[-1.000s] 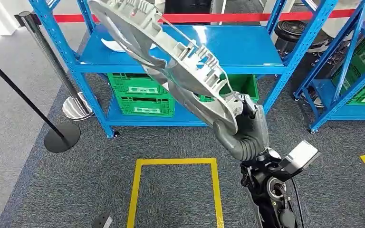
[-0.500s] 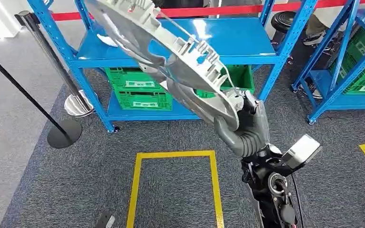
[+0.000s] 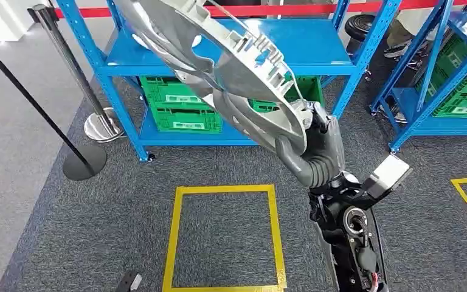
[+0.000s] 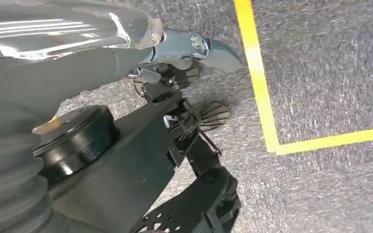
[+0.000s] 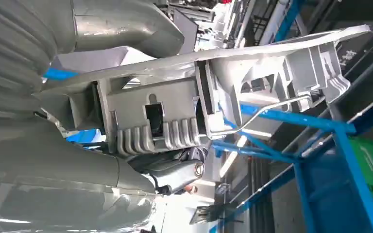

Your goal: Take the parts from the cabinet and place them on the table.

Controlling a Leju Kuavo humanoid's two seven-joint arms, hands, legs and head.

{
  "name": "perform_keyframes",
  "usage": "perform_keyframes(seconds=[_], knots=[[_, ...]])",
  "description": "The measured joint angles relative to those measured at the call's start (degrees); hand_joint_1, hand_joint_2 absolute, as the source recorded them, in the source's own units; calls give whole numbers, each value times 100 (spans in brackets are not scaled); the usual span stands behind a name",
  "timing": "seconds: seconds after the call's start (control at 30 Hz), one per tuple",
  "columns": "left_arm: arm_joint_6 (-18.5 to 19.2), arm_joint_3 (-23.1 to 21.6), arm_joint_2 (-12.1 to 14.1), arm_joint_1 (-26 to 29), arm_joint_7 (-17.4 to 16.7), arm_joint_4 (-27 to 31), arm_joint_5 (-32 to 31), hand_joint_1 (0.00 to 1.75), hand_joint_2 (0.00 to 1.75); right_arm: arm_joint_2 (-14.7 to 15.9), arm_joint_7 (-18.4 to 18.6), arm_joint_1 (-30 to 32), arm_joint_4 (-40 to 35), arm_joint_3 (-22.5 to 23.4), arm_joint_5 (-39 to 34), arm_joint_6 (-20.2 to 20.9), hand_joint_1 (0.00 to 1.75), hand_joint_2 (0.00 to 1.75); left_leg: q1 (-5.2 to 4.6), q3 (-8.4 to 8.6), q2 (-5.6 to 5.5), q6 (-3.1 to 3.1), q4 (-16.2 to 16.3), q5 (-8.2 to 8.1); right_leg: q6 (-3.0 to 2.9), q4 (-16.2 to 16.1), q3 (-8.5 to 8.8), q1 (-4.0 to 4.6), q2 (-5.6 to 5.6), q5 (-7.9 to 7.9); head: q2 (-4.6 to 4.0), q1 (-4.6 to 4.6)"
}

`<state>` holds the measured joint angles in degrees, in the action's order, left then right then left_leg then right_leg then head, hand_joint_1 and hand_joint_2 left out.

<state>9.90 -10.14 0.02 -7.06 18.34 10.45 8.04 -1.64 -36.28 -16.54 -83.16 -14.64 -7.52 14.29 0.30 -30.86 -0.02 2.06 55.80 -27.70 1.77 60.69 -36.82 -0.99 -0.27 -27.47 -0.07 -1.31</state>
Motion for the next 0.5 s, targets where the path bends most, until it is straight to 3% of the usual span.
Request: perform_keyframes(seconds=[0.07, 0.1, 0.13, 0.17, 0.2, 0.27, 0.3, 0.33, 0.43, 0.47, 0.5], knots=[[7, 11, -4, 3, -13, 0, -9, 0, 175, 0, 11, -9, 31, -2, -4, -2, 175, 175, -12, -135, 9, 26, 9, 102, 42, 895, -276, 1, 3, -599, 0, 4], [7, 11, -4, 3, -13, 0, -9, 0, 175, 2, 13, -8, 52, -2, -7, -2, 175, 175, -20, -208, 12, 28, 17, 156, 53, 1339, -391, 1, 3, -785, 0, 9], [9, 13, -4, 3, -18, 0, -9, 0, 175, 4, 20, -8, 77, -2, -13, -2, 175, 175, -25, -280, 14, 27, 29, 205, 54, 1570, -404, 1, 3, -799, 0, 6], [13, 15, -2, 3, -31, 0, -18, 0, 175, 7, 28, -8, 98, -2, -24, -9, 175, 175, -27, -347, 15, 24, 44, 248, 40, 1512, -292, 1, 3, -690, 0, 9], [15, 15, -4, 3, -44, 0, -24, 0, 175, 9, 31, -10, 118, -2, -28, -11, 175, 175, -28, -413, 14, 17, 59, 288, 19, 1199, -46, 1, 3, -493, 0, 9], [22, 15, -18, 2, -55, 0, -50, 0, 175, 13, 31, -16, 135, -2, -35, -13, 175, 175, -28, -510, 2, -15, 105, 362, -30, 150, 657, 3, 3, -169, 0, 13], [22, 15, -28, 1, -57, 0, -68, 0, 175, 13, 33, -29, 138, -2, -35, -13, 175, 175, -43, -562, 0, -53, 121, 395, -55, -271, 903, 19, 3, -348, 0, 13], [24, 17, -28, -4, -59, 0, -74, 0, 175, 13, 33, -29, 138, -2, -37, -13, 175, 175, -42, -590, 1, -91, 127, 449, -65, -407, 954, 40, 15, -355, 0, -2], [26, 15, -44, -3, -70, 0, -83, 0, 175, 20, 37, -19, 140, 4, -39, -13, 175, 175, -37, -627, 2, -204, 86, 605, -185, -375, 805, 66, 27, -247, 0, 13], [26, 15, -31, -4, -77, -4, -83, 0, 175, 20, 37, -30, 142, 4, -42, -13, 175, 175, -13, -670, 3, -227, 112, 537, -236, -391, 781, 9, 1, -174, 0, 19], [26, 15, -37, -5, -79, -4, -83, 0, 175, 13, 37, -36, 142, 4, -44, -13, 175, 175, -16, -736, 0, -271, 258, 260, -286, -391, 712, 12, 2, -113, 0, -7]])
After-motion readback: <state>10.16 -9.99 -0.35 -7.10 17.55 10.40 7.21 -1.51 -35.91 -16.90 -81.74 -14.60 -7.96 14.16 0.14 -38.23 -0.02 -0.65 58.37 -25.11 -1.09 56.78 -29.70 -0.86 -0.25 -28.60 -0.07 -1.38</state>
